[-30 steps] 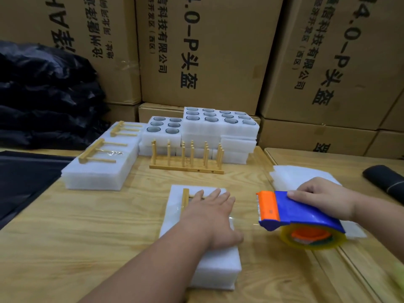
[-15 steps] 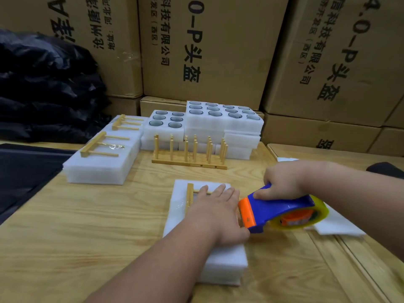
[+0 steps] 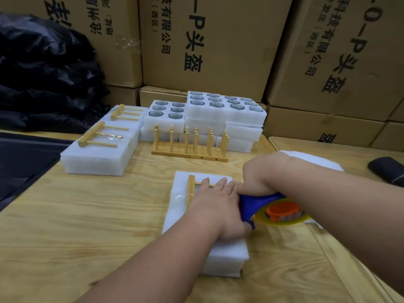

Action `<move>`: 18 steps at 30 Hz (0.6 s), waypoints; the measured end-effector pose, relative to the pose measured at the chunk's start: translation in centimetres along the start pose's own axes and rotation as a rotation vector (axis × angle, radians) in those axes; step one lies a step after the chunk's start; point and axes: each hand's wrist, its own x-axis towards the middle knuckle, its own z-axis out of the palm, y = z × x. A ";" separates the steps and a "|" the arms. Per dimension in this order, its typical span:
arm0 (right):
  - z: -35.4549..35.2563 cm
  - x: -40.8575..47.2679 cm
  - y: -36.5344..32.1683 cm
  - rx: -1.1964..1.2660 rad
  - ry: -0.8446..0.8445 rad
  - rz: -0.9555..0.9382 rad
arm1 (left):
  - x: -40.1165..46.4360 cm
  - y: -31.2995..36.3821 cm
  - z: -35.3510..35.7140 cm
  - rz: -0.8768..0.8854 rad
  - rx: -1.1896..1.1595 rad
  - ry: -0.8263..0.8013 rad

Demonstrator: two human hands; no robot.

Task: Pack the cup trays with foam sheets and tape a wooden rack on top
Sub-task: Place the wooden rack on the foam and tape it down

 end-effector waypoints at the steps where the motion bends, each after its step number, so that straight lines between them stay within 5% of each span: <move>1: 0.1 -0.2 -0.1 0.002 0.008 0.006 | 0.0 0.0 -0.1 0.002 0.007 -0.005; 8: 0.7 0.0 -1.5 0.014 0.039 0.007 | -0.2 0.0 -0.4 -0.003 0.024 -0.024; 14: 0.9 -0.2 1.3 0.126 -0.125 0.143 | -0.5 -0.1 -0.5 -0.012 0.000 -0.011; 18: 0.5 -1.0 4.8 0.189 0.002 0.292 | -0.5 -0.1 -0.3 -0.022 0.015 -0.025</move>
